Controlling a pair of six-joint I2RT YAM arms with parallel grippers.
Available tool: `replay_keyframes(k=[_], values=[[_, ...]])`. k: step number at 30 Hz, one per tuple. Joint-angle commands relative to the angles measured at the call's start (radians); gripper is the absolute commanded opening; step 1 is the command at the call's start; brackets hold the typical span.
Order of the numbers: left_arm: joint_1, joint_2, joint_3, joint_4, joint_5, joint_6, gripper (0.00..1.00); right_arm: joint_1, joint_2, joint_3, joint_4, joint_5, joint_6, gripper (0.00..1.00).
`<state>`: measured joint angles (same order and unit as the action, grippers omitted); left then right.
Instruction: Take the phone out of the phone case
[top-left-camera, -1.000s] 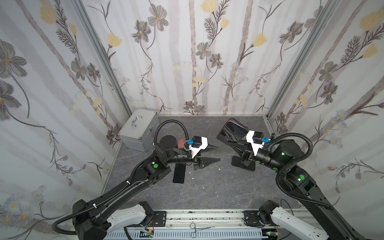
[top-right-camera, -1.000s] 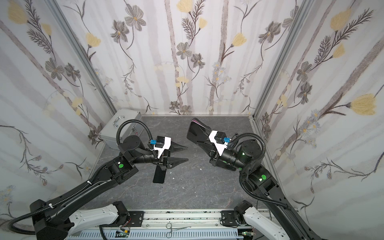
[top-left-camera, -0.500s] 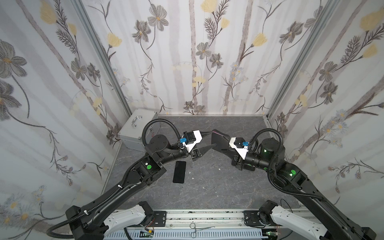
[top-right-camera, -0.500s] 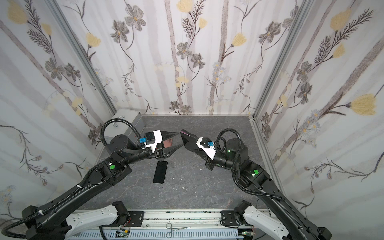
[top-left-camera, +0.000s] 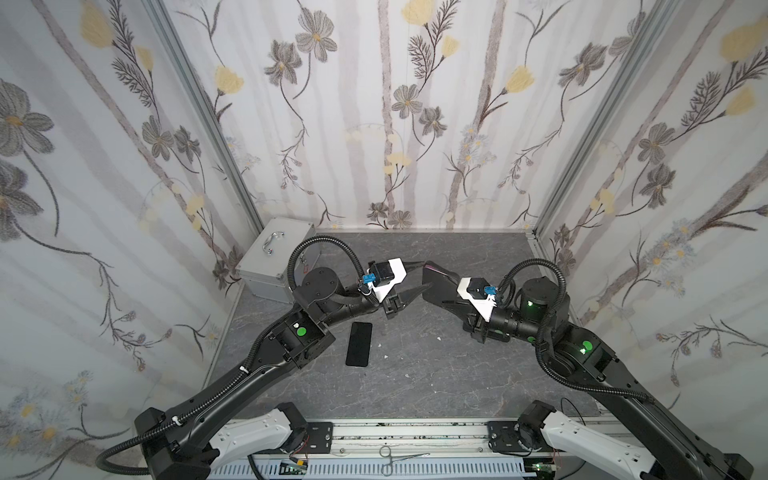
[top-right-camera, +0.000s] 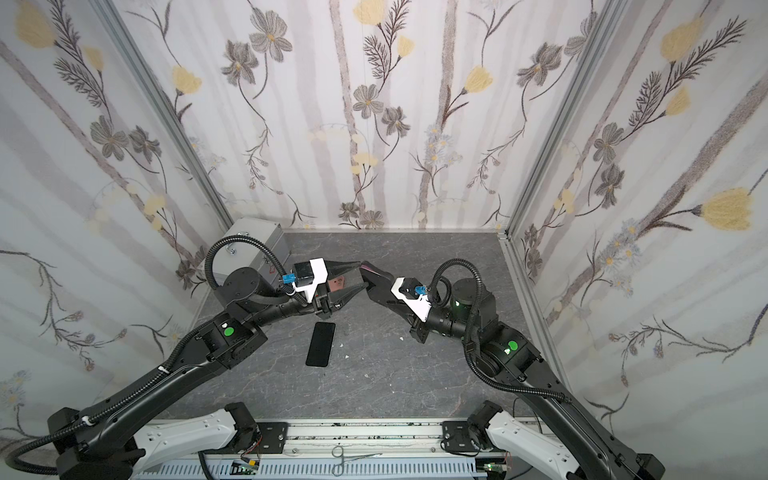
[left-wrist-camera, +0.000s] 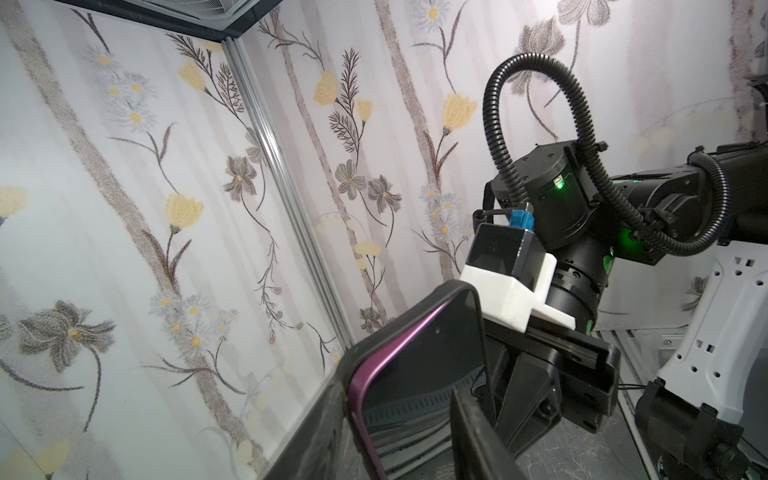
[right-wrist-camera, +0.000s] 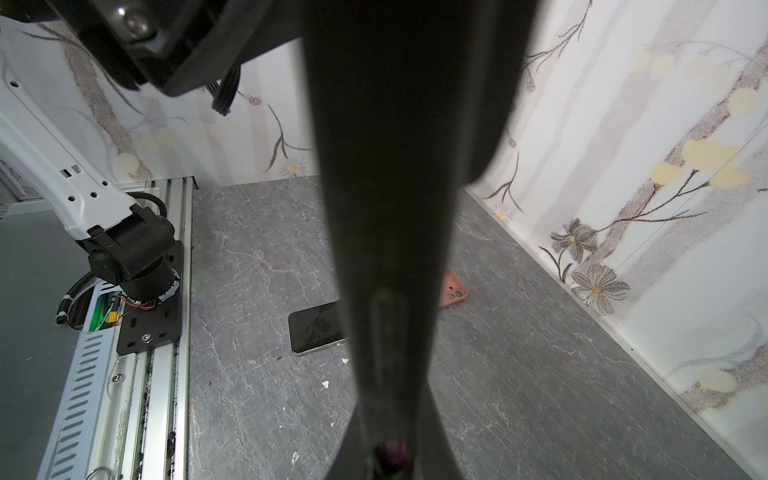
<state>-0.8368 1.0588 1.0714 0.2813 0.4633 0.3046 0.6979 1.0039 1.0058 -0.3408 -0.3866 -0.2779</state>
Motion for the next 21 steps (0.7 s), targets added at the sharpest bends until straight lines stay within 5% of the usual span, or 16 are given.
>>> replay_keyframes(k=[1, 11, 21], values=[[-0.001, 0.016, 0.009, 0.015, 0.085, -0.015, 0.43, 0.010, 0.008, 0.016, 0.047, -0.048, -0.027, 0.00], [-0.002, 0.053, -0.018, 0.015, 0.180, -0.054, 0.38, 0.017, 0.005, 0.041, 0.059, -0.066, -0.018, 0.00], [-0.002, 0.092, -0.024, 0.013, 0.350, -0.113, 0.39, 0.017, 0.056, 0.083, 0.069, 0.054, 0.077, 0.00]])
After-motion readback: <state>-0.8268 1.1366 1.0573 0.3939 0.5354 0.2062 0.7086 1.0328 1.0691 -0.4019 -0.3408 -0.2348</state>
